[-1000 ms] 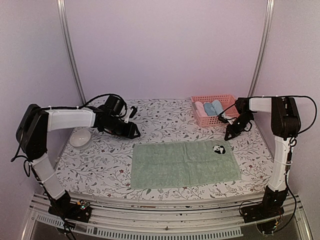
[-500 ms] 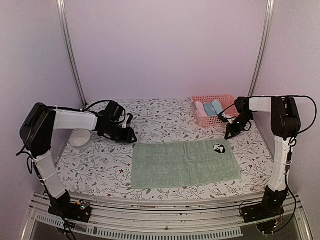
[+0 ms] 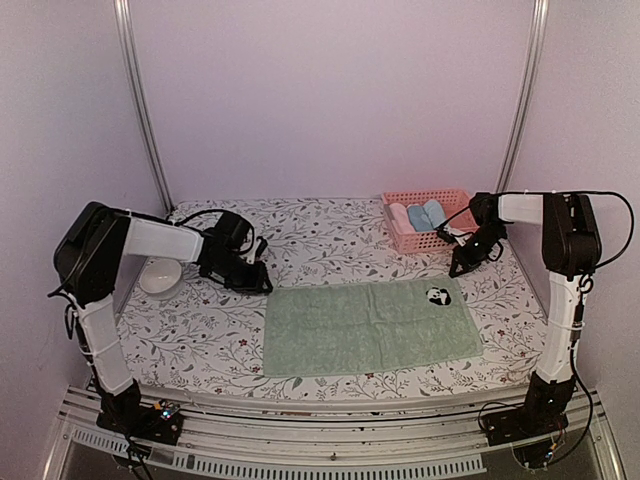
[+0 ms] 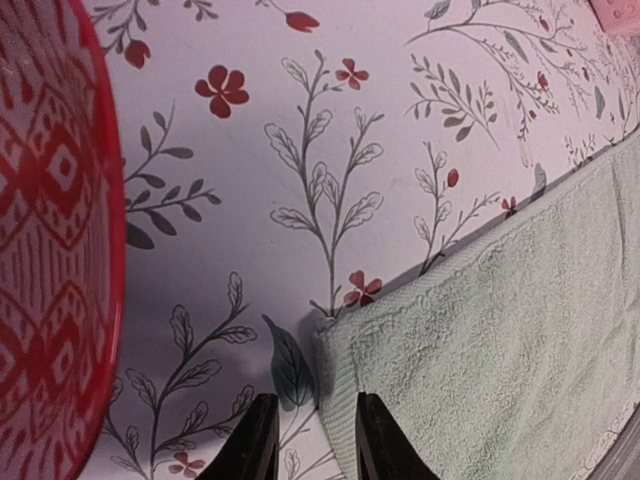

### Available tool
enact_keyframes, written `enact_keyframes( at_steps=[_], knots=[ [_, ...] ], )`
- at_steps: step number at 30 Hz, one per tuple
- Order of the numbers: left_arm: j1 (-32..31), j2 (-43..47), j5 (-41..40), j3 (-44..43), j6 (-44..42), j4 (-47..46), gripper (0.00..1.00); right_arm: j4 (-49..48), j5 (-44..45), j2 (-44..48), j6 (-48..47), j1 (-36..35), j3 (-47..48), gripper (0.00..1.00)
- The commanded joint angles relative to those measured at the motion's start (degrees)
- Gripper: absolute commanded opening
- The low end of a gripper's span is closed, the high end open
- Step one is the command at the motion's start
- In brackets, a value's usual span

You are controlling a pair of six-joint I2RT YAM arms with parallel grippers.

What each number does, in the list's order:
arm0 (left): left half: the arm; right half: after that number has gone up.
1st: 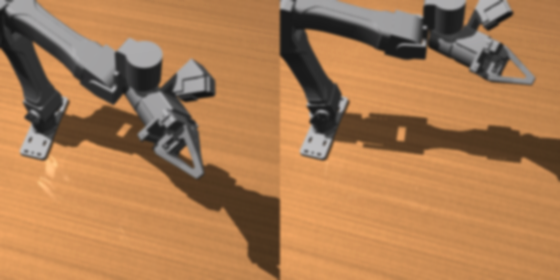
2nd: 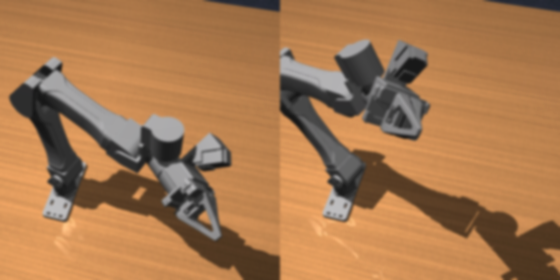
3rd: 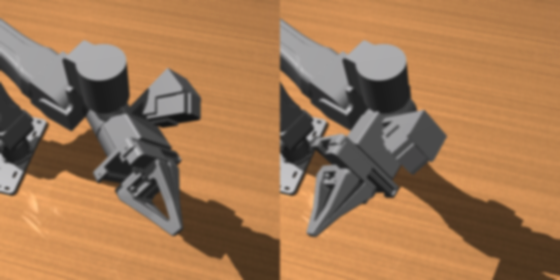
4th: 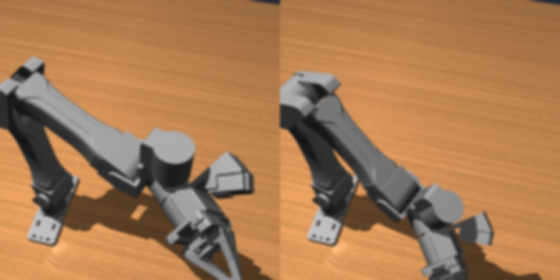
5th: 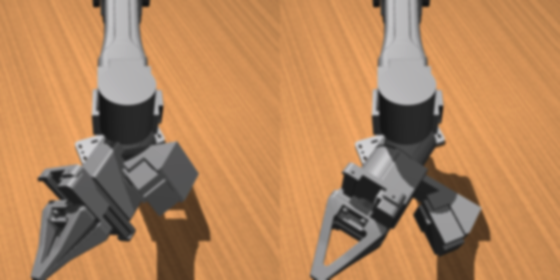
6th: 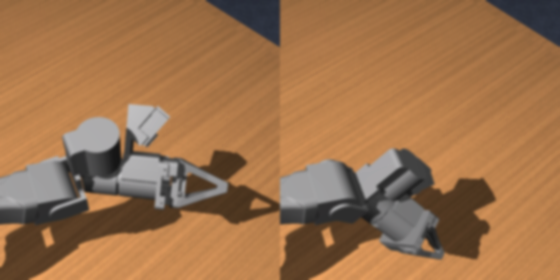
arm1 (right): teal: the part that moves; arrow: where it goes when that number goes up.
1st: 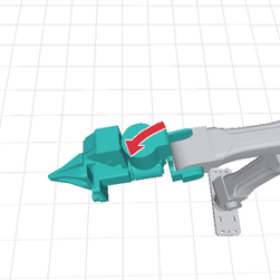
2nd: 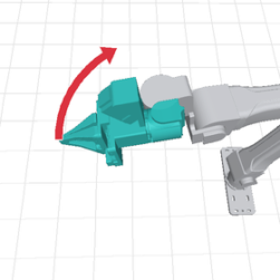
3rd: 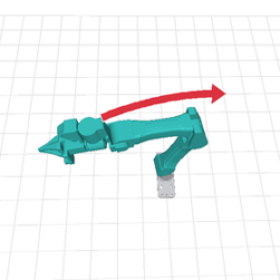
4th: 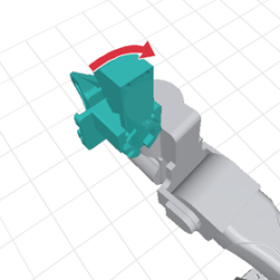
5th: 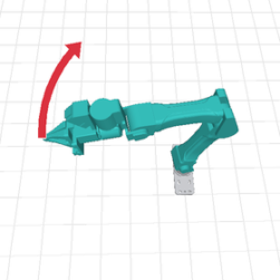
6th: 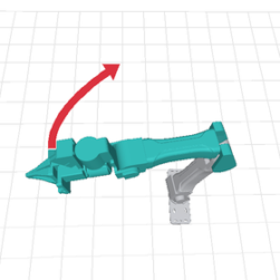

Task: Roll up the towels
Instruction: Pick up the towel from the center of the board.

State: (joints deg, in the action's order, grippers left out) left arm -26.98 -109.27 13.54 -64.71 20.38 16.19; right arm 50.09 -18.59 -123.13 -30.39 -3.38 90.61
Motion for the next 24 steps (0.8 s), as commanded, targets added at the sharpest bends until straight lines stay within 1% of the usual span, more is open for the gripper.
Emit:
enact_keyframes(
  at_steps=[1, 6, 7, 12, 15, 18, 24],
  knots=[
    [0.13, -1.50, -0.85, -2.79, 0.37, 0.42, 0.29, -0.01, -0.82, -0.53, 0.36, -0.38, 1.41, 0.03],
    [-0.63, -2.86, -3.10, -5.85, 0.15, 3.51, 0.28, 0.24, -0.83, -0.71, 0.25, -0.67, 1.57, 0.03],
    [-0.83, -4.70, -3.30, -6.28, -0.06, 3.96, 0.28, 0.28, -0.83, -0.71, 0.25, -0.74, 1.65, 0.03],
    [-1.86, -7.01, -5.56, -8.69, -0.59, 6.07, 0.29, 0.36, -0.92, -0.88, 0.25, -0.87, 1.76, 0.03],
    [-2.17, -8.40, -6.26, -10.14, -0.45, 7.30, 0.27, 0.58, -0.88, -1.06, 0.28, -1.09, 1.92, 0.03],
    [-2.28, -9.02, -5.83, -10.61, -0.59, 7.72, 0.24, 0.80, -0.85, -0.98, 0.23, -1.28, 1.86, 0.03],
    [-3.27, -7.82, -4.39, -10.57, -1.73, 8.49, 0.24, 0.90, -0.76, -0.79, 0.16, -1.42, 1.90, 0.03]
  ],
)
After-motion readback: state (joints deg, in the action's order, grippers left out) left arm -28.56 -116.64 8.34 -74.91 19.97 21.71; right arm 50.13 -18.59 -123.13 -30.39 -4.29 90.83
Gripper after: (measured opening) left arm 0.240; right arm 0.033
